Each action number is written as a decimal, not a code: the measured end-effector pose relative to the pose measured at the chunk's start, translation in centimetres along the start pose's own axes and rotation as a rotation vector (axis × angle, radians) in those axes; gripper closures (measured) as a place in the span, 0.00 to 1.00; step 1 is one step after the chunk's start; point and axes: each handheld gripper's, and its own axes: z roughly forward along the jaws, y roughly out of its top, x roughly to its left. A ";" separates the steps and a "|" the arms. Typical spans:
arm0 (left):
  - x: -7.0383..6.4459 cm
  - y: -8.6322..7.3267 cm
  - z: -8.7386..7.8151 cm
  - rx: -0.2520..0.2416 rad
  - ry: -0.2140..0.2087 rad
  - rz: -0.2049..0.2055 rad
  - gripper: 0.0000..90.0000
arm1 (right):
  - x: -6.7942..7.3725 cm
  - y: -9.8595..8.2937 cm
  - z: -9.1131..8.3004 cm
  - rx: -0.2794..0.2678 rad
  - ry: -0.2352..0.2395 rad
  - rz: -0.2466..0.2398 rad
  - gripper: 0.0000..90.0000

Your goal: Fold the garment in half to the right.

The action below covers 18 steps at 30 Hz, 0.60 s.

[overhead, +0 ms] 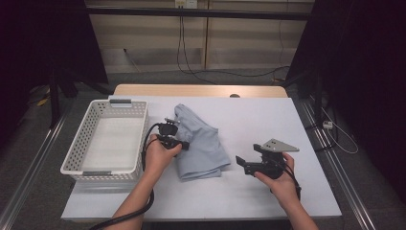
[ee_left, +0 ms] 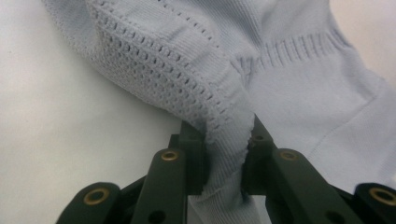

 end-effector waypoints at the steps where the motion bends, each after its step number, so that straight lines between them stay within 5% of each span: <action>1: 0.0 0.1 -0.2 0.006 -0.001 0.004 0.83 | 0.0 0.0 0.0 0.000 0.001 0.001 0.16; 6: 0.4 1.0 -1.3 0.030 -0.025 -0.019 0.84 | 0.0 -0.1 -0.2 0.006 0.004 -0.001 0.16; 8: 0.8 1.3 -1.8 0.040 -0.065 -0.049 0.84 | 0.1 -0.1 -0.2 0.012 0.008 -0.008 0.16; 18: 1.0 3.1 -4.1 0.078 -0.056 -0.023 0.84 | 0.5 -0.4 -0.5 0.018 0.037 -0.028 0.14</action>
